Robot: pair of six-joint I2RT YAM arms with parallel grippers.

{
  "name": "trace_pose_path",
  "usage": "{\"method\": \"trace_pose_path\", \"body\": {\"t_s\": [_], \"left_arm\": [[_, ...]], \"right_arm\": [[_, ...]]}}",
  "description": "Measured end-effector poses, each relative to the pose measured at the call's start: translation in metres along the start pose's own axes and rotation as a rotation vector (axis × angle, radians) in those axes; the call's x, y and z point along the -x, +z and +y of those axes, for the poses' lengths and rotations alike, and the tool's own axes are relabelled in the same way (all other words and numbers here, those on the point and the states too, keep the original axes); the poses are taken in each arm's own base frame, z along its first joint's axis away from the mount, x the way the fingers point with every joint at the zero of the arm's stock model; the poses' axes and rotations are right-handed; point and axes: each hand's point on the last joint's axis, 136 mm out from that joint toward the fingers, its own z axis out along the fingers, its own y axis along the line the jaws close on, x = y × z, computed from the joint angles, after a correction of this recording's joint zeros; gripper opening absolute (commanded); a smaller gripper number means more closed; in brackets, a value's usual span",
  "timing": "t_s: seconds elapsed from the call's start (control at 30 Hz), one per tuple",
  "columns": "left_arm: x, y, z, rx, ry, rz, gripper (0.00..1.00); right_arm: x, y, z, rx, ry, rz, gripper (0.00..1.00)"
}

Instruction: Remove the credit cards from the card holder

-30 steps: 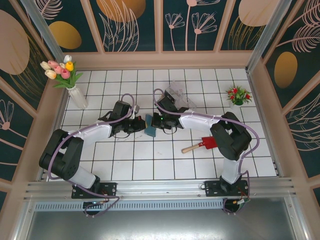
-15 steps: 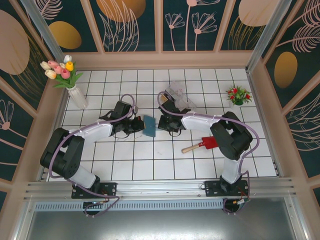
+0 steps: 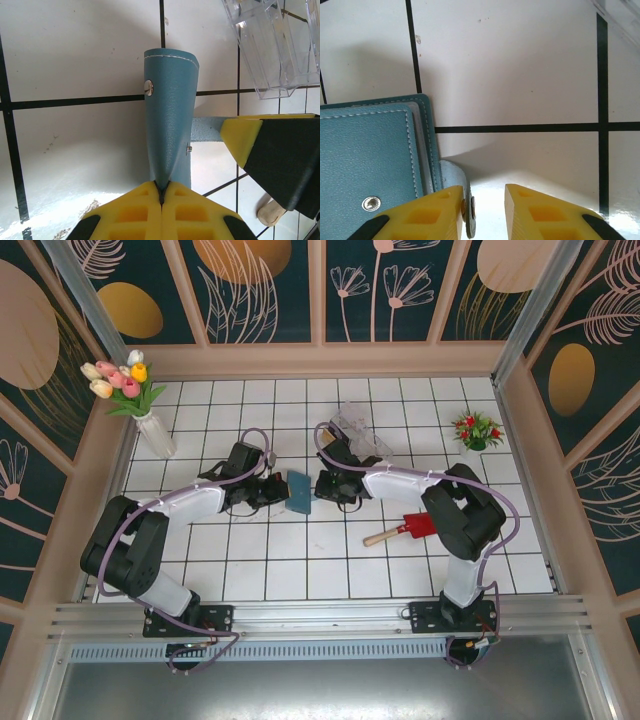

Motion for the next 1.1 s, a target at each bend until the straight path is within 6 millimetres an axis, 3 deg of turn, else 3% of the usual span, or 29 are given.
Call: {"method": "trace_pose_path", "body": {"t_s": [0.1, 0.23, 0.47, 0.77, 0.97, 1.1], "left_arm": [[0.0, 0.0, 0.0, 0.0, 0.0, 0.0, 0.04], [0.0, 0.001, 0.001, 0.002, -0.005, 0.002, 0.2], [0.002, 0.004, 0.007, 0.048, -0.043, 0.009, 0.53], [0.033, -0.009, 0.01, 0.134, -0.059, -0.118, 0.98], [0.062, -0.034, 0.007, 0.111, -0.109, -0.255, 0.98], [0.082, -0.045, 0.012, 0.115, -0.167, -0.342, 0.99]], "right_arm": [[0.0, 0.0, 0.001, 0.004, 0.0, 0.001, 0.28], [0.001, 0.002, 0.007, 0.034, -0.004, 0.003, 0.24], [0.005, 0.002, 0.029, 0.135, -0.01, -0.001, 0.12], [0.004, -0.002, 0.024, 0.135, -0.063, -0.012, 0.11], [0.02, -0.04, 0.044, 0.24, -0.127, -0.052, 0.11], [0.025, -0.051, 0.053, 0.297, -0.145, -0.044, 0.11]]}}
